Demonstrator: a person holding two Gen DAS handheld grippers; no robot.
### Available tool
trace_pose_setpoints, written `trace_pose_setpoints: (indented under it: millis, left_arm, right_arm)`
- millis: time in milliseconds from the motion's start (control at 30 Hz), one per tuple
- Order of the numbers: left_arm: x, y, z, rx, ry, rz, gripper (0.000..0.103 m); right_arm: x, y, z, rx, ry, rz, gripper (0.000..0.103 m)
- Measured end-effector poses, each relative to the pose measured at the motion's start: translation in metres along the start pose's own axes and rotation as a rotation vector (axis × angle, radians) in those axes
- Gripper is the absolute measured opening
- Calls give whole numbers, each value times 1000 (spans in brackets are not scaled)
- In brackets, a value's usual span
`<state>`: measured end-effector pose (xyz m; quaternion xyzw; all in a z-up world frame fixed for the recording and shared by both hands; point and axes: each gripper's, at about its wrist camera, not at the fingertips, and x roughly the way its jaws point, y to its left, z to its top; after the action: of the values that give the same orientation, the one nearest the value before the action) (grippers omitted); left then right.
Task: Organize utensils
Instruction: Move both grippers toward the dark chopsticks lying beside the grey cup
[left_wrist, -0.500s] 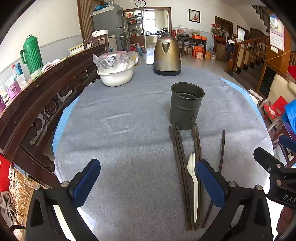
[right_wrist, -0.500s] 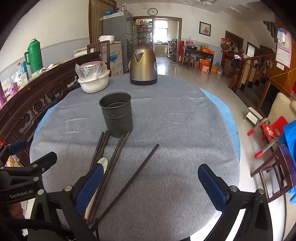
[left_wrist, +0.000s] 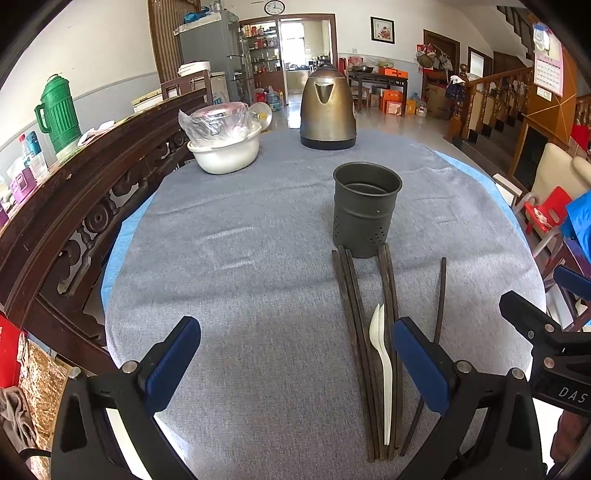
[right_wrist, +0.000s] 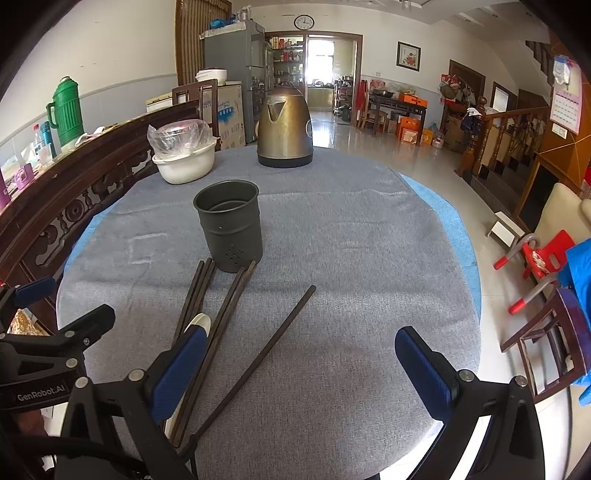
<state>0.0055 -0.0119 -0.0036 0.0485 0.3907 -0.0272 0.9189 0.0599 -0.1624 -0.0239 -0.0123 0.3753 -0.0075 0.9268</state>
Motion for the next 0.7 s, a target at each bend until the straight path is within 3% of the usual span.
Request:
trace_pose_setpoints:
  millis: [100,500,700]
  left_arm:
    - [-3,0,0,-20,-34,-14,103]
    - [-18,6,-8,-23,-40,1,103]
    - [-37,8,-14,-30,-67,4,103]
  right_arm:
    - [-1,1,1,-1,-11,2,103]
    - [-14,4,-3,-19,-2,4,103]
    - [-33,8,-10,-21,-46,16,103]
